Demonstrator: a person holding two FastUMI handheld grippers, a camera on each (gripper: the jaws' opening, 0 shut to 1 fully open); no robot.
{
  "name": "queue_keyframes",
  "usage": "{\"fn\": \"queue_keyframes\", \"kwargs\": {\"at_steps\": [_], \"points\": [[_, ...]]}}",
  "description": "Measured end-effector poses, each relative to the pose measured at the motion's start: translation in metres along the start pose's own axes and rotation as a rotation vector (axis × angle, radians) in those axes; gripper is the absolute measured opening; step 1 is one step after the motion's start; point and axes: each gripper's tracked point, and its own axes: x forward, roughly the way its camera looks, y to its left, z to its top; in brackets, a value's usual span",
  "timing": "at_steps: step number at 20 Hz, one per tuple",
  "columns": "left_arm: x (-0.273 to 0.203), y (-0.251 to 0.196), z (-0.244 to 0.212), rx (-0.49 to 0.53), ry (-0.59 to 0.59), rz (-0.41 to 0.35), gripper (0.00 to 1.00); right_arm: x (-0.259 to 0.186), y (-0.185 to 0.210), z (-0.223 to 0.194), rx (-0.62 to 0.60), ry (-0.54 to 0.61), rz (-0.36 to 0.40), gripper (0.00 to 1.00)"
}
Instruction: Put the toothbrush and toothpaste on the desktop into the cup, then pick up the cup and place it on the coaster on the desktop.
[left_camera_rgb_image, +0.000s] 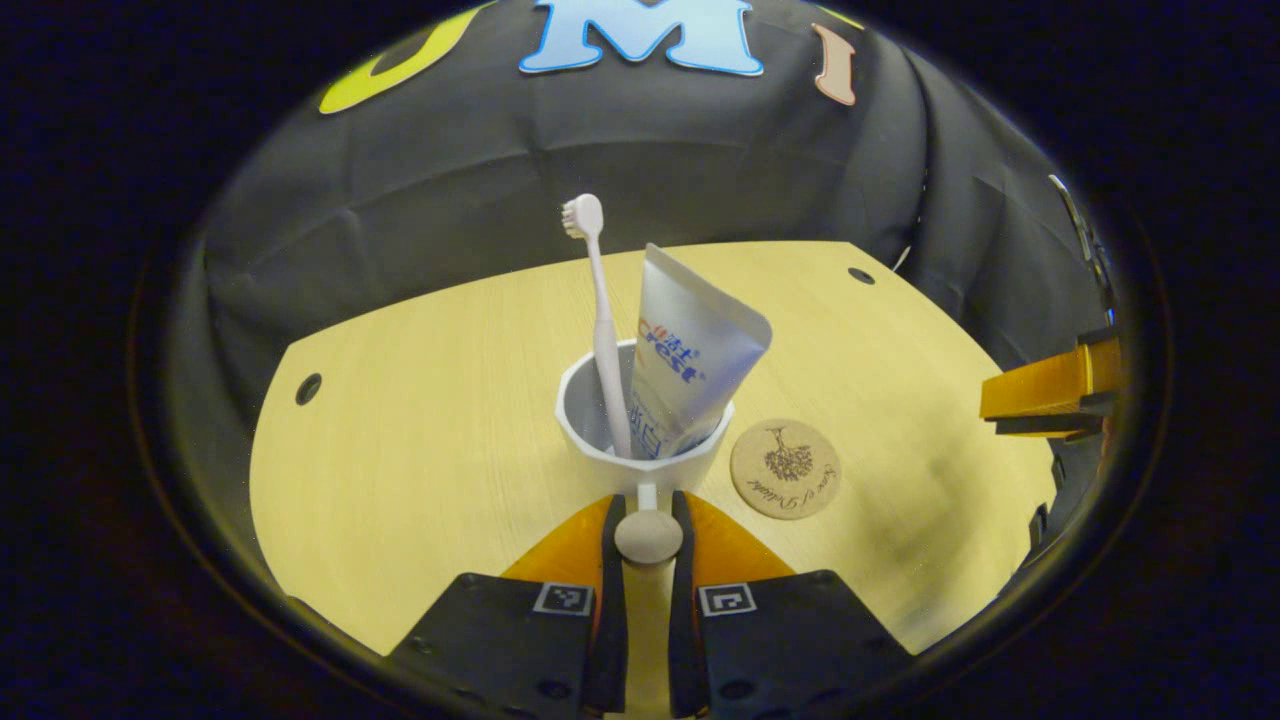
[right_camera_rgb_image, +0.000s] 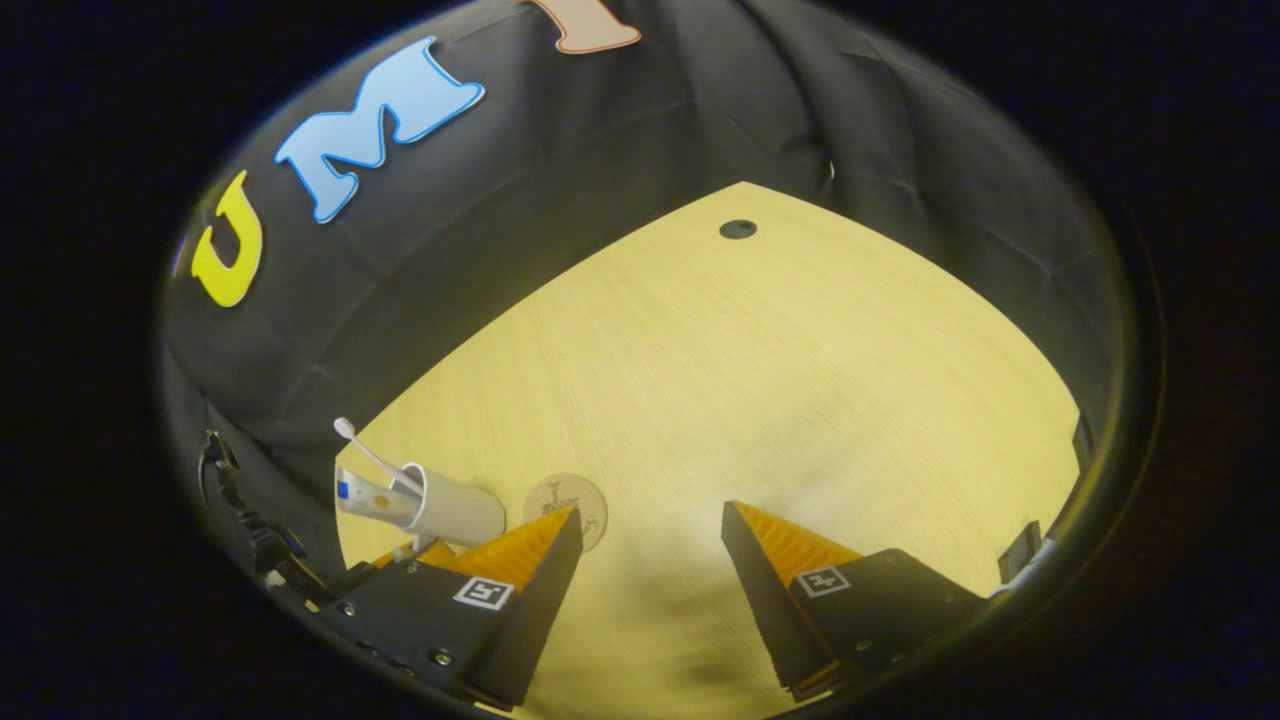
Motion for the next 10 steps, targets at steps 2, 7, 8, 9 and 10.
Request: {"fn": "queue_keyframes", "kwargs": {"at_steps": [2,7,8,9,10], "points": [[-0.002,-0.002,0.004,-0.001,-0.029,0.014,0.24,-0.001,-0.002,-0.003,-0.014,0.003,-0.005,0.86],[0.006,-0.002,0.008,-0.047,-0.130,0.040,0.24,-0.009,-0.013,-0.013,-0.073,0.021,-0.022,0.87],[0.008,-0.001,0.008,-0.059,-0.155,0.045,0.24,-0.010,-0.015,-0.016,-0.091,0.027,-0.027,0.86],[0.010,-0.001,0.009,-0.065,-0.182,0.046,0.24,-0.010,-0.018,-0.020,-0.110,0.031,-0.034,0.86],[0.010,-0.002,0.010,-0.069,-0.204,0.043,0.24,-0.010,-0.021,-0.023,-0.130,0.035,-0.040,0.86]]}}
